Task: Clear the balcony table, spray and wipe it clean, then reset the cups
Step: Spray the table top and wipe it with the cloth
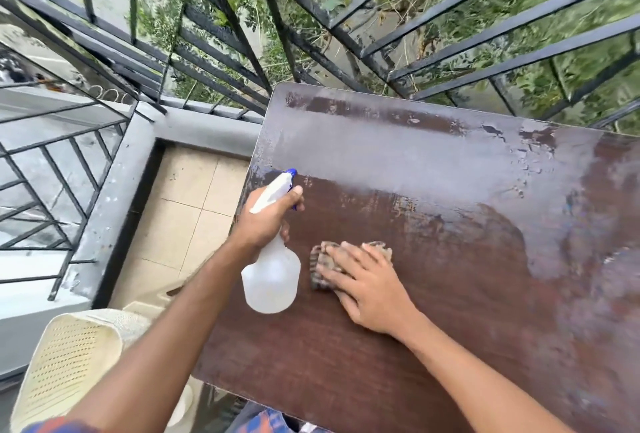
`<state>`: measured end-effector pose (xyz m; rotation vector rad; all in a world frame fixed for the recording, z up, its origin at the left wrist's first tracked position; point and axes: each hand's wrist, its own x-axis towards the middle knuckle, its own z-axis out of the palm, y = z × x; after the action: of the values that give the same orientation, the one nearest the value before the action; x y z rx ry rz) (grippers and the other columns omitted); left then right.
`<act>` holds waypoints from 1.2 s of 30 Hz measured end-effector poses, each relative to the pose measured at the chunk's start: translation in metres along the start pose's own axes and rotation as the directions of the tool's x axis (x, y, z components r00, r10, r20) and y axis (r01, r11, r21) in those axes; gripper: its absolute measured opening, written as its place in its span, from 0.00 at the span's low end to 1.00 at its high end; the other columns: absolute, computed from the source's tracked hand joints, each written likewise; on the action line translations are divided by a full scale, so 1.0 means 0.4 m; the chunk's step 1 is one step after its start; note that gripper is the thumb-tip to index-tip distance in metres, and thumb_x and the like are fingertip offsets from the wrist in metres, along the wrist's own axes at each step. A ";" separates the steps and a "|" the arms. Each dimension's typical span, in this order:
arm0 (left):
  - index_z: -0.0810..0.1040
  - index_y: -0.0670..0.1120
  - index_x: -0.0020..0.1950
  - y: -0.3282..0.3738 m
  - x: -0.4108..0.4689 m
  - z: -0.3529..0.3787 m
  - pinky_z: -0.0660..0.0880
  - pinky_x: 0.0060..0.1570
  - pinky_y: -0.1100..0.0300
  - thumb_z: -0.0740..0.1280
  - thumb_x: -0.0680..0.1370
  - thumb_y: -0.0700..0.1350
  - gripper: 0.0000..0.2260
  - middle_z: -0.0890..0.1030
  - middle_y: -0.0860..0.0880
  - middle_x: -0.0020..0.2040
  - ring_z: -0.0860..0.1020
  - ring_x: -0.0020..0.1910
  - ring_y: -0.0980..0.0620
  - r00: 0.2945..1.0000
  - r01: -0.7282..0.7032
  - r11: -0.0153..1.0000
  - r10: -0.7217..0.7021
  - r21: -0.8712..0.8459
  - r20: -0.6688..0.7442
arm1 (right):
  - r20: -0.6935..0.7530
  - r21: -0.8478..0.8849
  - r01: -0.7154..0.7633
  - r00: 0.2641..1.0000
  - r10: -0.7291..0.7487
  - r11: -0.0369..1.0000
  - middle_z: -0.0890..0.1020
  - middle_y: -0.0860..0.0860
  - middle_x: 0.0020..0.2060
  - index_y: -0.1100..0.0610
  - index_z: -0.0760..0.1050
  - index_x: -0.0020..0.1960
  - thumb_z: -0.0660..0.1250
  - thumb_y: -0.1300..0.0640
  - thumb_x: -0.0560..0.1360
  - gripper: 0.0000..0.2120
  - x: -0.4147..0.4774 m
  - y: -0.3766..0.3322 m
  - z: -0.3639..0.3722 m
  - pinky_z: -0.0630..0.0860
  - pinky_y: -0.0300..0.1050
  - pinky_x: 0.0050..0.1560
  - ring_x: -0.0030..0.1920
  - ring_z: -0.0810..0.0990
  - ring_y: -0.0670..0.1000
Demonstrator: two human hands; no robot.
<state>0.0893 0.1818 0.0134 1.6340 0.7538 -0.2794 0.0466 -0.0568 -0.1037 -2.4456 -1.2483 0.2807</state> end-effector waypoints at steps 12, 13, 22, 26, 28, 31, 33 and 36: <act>0.80 0.44 0.46 0.022 -0.023 0.046 0.70 0.34 0.51 0.70 0.77 0.52 0.11 0.83 0.46 0.42 0.66 0.20 0.49 1.000 0.007 1.000 -0.006 -0.028 0.014 | -0.045 0.020 -0.419 0.907 0.420 0.908 0.78 0.52 0.64 0.43 0.73 0.70 0.64 0.47 0.76 0.22 0.472 0.473 -0.310 0.69 0.58 0.66 0.65 0.75 0.58; 0.80 0.43 0.46 0.021 -0.024 0.051 0.70 0.34 0.51 0.70 0.80 0.50 0.10 0.83 0.46 0.41 0.66 0.20 0.49 1.000 0.004 1.000 -0.003 -0.031 0.015 | -0.084 0.031 -0.483 0.871 0.484 0.875 0.78 0.52 0.64 0.44 0.72 0.70 0.64 0.47 0.77 0.22 0.473 0.486 -0.314 0.69 0.58 0.66 0.65 0.74 0.59; 0.80 0.46 0.42 0.007 -0.038 0.125 0.70 0.35 0.51 0.69 0.81 0.47 0.10 0.83 0.48 0.40 0.68 0.19 0.49 0.997 -0.027 0.999 0.024 0.036 0.067 | -0.238 0.133 -0.617 0.740 0.630 0.775 0.67 0.53 0.78 0.47 0.69 0.76 0.65 0.49 0.78 0.27 0.062 0.189 -0.115 0.62 0.60 0.75 0.76 0.66 0.61; 0.80 0.44 0.44 0.004 -0.047 0.162 0.70 0.31 0.55 0.69 0.82 0.47 0.10 0.83 0.48 0.39 0.68 0.19 0.49 0.994 -0.010 0.999 0.007 0.031 0.113 | -0.154 0.079 -0.402 0.899 0.410 0.912 0.67 0.50 0.78 0.44 0.72 0.74 0.68 0.50 0.78 0.24 -0.205 -0.019 0.005 0.65 0.61 0.73 0.77 0.66 0.59; 0.79 0.43 0.44 0.002 -0.051 0.175 0.70 0.32 0.54 0.69 0.82 0.48 0.10 0.83 0.49 0.39 0.68 0.19 0.48 0.990 -0.008 0.999 0.003 0.041 0.139 | -0.094 0.045 -0.252 0.962 0.255 0.967 0.69 0.50 0.77 0.43 0.73 0.73 0.68 0.49 0.77 0.24 -0.255 -0.019 0.007 0.69 0.59 0.70 0.75 0.69 0.57; 0.80 0.42 0.46 0.001 -0.055 0.188 0.71 0.33 0.52 0.69 0.82 0.48 0.11 0.83 0.48 0.40 0.68 0.19 0.48 0.990 -0.005 0.999 -0.002 0.045 0.143 | -0.021 0.037 -0.097 0.995 0.098 0.995 0.70 0.49 0.76 0.41 0.74 0.71 0.68 0.48 0.74 0.25 -0.184 0.115 -0.037 0.68 0.58 0.71 0.74 0.70 0.55; 0.80 0.41 0.46 0.005 -0.060 0.194 0.70 0.34 0.51 0.68 0.82 0.49 0.12 0.83 0.48 0.40 0.68 0.19 0.48 0.990 -0.008 0.999 0.000 0.053 0.143 | 0.026 0.031 -0.119 0.993 0.119 0.992 0.70 0.49 0.77 0.41 0.73 0.72 0.66 0.47 0.74 0.25 -0.067 0.242 -0.094 0.66 0.57 0.73 0.75 0.69 0.56; 0.80 0.43 0.45 0.014 -0.069 0.202 0.70 0.33 0.51 0.68 0.82 0.49 0.10 0.83 0.49 0.40 0.67 0.20 0.48 0.991 -0.014 0.998 0.006 0.060 0.137 | 0.006 0.040 -0.381 0.925 0.381 0.924 0.68 0.51 0.77 0.42 0.70 0.74 0.65 0.46 0.76 0.26 0.129 0.436 -0.230 0.64 0.62 0.74 0.77 0.65 0.57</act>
<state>0.0905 0.0963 0.0158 1.6570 0.6377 -0.4066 0.2364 -0.1304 -0.0936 -2.6372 -0.7450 0.4029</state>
